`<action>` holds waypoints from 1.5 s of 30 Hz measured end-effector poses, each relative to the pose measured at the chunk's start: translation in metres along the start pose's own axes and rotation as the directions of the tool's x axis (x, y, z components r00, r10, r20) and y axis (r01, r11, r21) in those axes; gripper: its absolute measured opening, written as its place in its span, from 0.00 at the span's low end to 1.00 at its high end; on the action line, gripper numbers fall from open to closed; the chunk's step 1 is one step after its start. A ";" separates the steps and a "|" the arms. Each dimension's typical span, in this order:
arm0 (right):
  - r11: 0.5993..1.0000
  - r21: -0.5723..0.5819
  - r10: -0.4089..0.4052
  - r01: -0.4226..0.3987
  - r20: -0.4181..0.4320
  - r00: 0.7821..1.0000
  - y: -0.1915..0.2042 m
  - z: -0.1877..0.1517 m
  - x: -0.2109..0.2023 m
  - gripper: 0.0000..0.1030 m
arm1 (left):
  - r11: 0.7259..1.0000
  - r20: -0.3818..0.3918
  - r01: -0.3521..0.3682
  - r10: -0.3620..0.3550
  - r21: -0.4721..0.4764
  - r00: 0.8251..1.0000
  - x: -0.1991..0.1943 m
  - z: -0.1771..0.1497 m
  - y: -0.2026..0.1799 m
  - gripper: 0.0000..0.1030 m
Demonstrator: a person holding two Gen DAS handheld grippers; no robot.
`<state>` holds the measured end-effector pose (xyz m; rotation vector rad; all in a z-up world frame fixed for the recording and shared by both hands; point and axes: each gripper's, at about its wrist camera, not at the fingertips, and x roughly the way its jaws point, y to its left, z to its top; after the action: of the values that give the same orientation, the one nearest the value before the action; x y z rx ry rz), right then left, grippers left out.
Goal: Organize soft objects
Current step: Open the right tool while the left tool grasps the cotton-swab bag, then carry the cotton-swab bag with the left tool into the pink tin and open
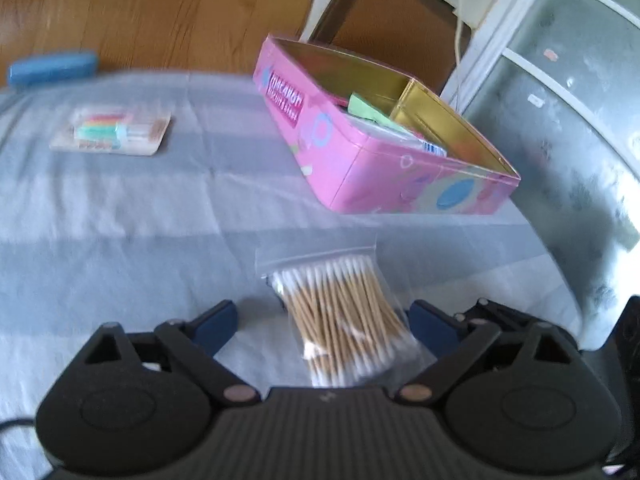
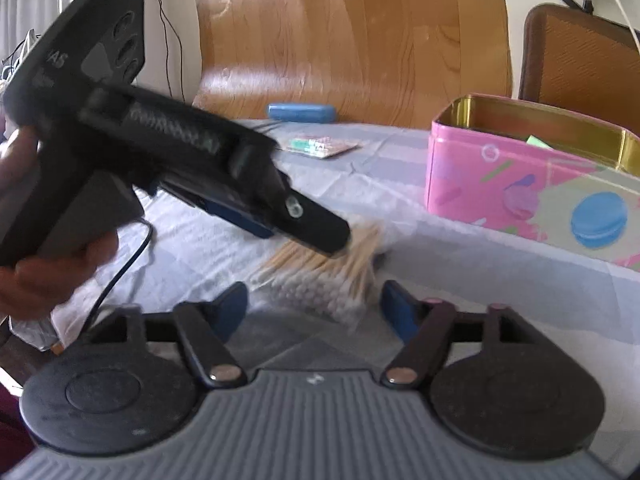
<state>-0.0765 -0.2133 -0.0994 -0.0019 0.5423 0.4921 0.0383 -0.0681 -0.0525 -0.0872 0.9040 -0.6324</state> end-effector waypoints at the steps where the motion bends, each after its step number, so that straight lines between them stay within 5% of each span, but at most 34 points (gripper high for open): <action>1: 1.000 -0.006 0.005 -0.005 0.002 1.000 0.001 0.001 0.001 0.57 | 1.000 0.003 -0.016 0.016 0.025 1.000 0.002 -0.001 -0.006 0.79; 3: 1.000 -0.014 0.010 -0.010 0.009 1.000 0.001 0.003 0.002 0.36 | 0.999 -0.009 0.017 -0.017 0.034 1.000 0.002 0.001 -0.011 0.69; 8: 0.996 -0.054 -0.063 0.072 0.147 0.987 0.003 0.011 -0.016 0.35 | 0.996 0.064 0.055 -0.059 0.065 0.996 -0.010 0.025 -0.027 0.71; 15: 0.975 0.005 -0.213 0.223 0.317 0.924 -0.038 0.051 -0.032 0.36 | 0.974 0.186 0.066 -0.108 0.218 0.977 -0.002 0.093 -0.078 0.82; 21: 0.941 0.127 -0.337 0.313 0.266 0.903 -0.099 0.069 -0.002 0.35 | 0.976 0.162 0.015 -0.051 0.218 0.985 0.065 0.127 -0.093 0.84; 25: 0.911 0.199 -0.396 0.360 0.184 0.900 -0.128 0.077 0.024 0.34 | 0.982 0.165 -0.058 0.028 0.179 0.986 0.097 0.131 -0.094 1.00; 26: 0.898 0.216 -0.420 0.382 0.169 0.892 -0.133 0.077 0.030 0.38 | 0.984 0.170 -0.077 0.049 0.163 0.984 0.100 0.132 -0.093 1.00; 27: 0.880 0.232 -0.455 0.414 0.160 0.876 -0.137 0.076 0.033 0.55 | 0.984 0.170 -0.100 0.074 0.150 0.983 0.102 0.132 -0.091 1.00; 29: 0.838 0.263 -0.528 0.478 0.171 0.832 -0.142 0.072 0.034 0.72 | 0.985 0.170 -0.112 0.089 0.130 0.981 0.100 0.131 -0.087 1.00; 38: 0.760 0.358 -0.634 0.542 0.228 0.739 -0.139 0.059 0.013 0.76 | 0.992 0.292 -0.083 0.053 0.092 0.955 0.044 0.112 -0.069 1.00; 45: 0.769 0.353 -0.639 0.533 0.400 0.657 -0.090 0.058 -0.007 0.86 | 0.979 0.416 -0.192 0.149 0.063 0.897 -0.014 0.075 -0.017 1.00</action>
<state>-0.0120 -0.2886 -0.0571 0.1433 0.0469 -0.2244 0.0805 -0.0887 0.0099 -0.0452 0.4639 -0.4702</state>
